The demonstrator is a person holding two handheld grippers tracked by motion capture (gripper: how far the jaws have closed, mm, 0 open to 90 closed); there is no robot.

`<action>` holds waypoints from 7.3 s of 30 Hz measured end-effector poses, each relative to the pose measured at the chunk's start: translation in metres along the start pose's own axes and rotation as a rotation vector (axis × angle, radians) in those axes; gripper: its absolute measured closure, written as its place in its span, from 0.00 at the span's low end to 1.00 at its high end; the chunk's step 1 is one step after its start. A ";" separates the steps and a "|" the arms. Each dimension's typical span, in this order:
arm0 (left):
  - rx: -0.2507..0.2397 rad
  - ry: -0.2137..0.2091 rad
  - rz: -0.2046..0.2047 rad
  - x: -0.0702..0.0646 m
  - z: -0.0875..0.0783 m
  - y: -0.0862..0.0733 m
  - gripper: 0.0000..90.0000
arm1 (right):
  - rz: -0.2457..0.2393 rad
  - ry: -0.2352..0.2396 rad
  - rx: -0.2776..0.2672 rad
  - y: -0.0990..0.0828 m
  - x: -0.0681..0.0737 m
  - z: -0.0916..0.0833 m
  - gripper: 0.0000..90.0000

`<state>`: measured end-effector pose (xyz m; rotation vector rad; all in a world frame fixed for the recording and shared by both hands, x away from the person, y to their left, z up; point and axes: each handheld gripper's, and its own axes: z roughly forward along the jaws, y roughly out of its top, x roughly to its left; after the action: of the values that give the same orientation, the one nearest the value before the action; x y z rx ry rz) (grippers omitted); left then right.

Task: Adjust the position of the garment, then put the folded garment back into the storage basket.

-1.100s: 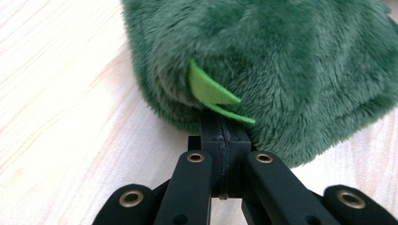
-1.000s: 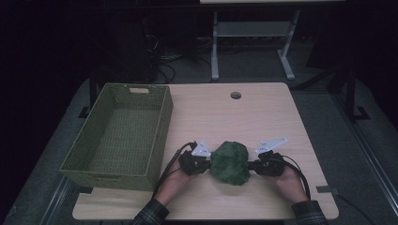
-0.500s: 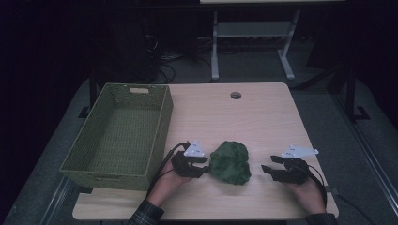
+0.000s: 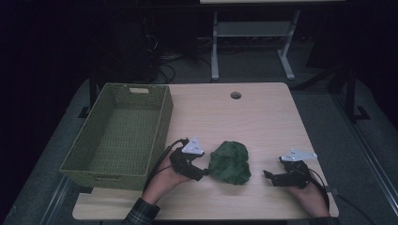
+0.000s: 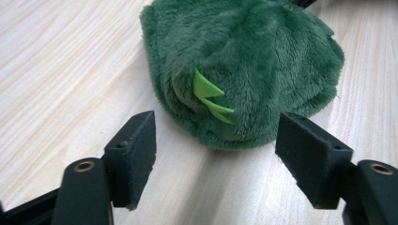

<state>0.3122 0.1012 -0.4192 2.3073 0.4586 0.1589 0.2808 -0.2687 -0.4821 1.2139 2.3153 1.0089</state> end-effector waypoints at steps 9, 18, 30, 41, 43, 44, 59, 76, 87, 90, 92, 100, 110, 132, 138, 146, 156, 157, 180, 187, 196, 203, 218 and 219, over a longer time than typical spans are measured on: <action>0.014 -0.020 0.060 -0.001 -0.001 0.023 0.24 | -0.001 -0.001 0.001 0.000 0.000 0.000 0.15; 0.062 -0.056 0.119 0.001 0.001 0.043 0.20 | 0.005 0.000 0.004 0.000 0.000 0.000 0.15; 0.140 -0.112 0.175 0.001 0.022 0.058 0.17 | 0.003 0.000 0.003 0.000 0.000 0.000 0.15; 0.231 -0.143 0.219 0.005 0.052 0.054 0.15 | 0.007 0.001 0.005 0.000 0.000 0.000 0.15; 0.248 -0.148 0.227 0.005 0.058 0.053 0.15 | 0.007 0.000 0.005 0.000 0.000 0.000 0.15; 0.260 -0.151 0.229 0.006 0.061 0.052 0.15 | 0.005 0.000 0.004 0.000 0.000 0.000 0.15; 0.346 -0.139 0.273 0.003 0.089 0.043 0.14 | 0.004 -0.002 0.004 0.000 0.000 0.000 0.15; 0.372 -0.117 0.248 0.006 0.083 0.049 0.67 | 0.010 -0.005 0.004 0.001 0.001 0.000 0.15; 0.331 -0.120 0.172 0.011 0.075 0.048 0.70 | 0.010 -0.005 0.004 0.001 0.001 0.000 0.15; 0.321 -0.114 0.142 0.013 0.069 0.050 0.70 | 0.010 -0.004 0.004 0.001 0.001 0.000 0.15; 0.310 -0.113 0.124 0.014 0.063 0.053 0.70 | 0.011 -0.005 0.004 0.001 0.001 0.000 0.15; 0.296 -0.062 0.088 0.013 0.036 0.066 0.70 | 0.014 -0.015 0.007 0.000 0.001 0.001 0.11; 0.247 -0.024 0.044 0.022 -0.002 0.078 0.70 | 0.033 -0.031 0.031 0.001 0.000 0.003 0.02; 0.187 0.135 -0.035 0.055 -0.097 0.080 0.71 | 0.035 -0.030 0.031 0.001 0.000 0.003 0.02; 0.186 0.185 -0.049 0.060 -0.119 0.077 0.71 | 0.035 -0.030 0.031 0.001 0.000 0.003 0.02; 0.176 0.250 -0.101 0.072 -0.149 0.063 0.71 | 0.035 -0.030 0.031 0.001 0.000 0.003 0.02; 0.169 0.301 -0.174 0.084 -0.174 0.032 0.71 | 0.035 -0.030 0.031 0.001 0.000 0.003 0.02; 0.168 0.305 -0.176 0.086 -0.177 0.029 0.71 | 0.035 -0.030 0.031 0.001 0.000 0.003 0.02; 0.130 0.376 -0.364 0.119 -0.186 -0.058 0.71 | 0.035 -0.030 0.032 0.001 0.000 0.003 0.02; 0.151 0.391 -0.398 0.129 -0.173 -0.084 0.71 | 0.035 -0.030 0.032 0.001 0.000 0.003 0.02; 0.183 0.402 -0.425 0.137 -0.156 -0.107 0.71 | 0.030 -0.031 0.030 0.001 0.000 0.003 0.02; 0.211 0.400 -0.435 0.139 -0.148 -0.114 0.70 | 0.030 -0.031 0.030 0.001 0.000 0.003 0.02; 0.330 0.372 -0.502 0.146 -0.136 -0.123 0.61 | 0.030 -0.031 0.030 0.001 0.000 0.003 0.02; 0.332 0.375 -0.499 0.146 -0.135 -0.123 0.58 | 0.030 -0.031 0.030 0.001 0.000 0.003 0.02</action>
<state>0.3796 0.3248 -0.4156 2.3995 1.3174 0.2857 0.2834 -0.2673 -0.4832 1.2697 2.3032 0.9623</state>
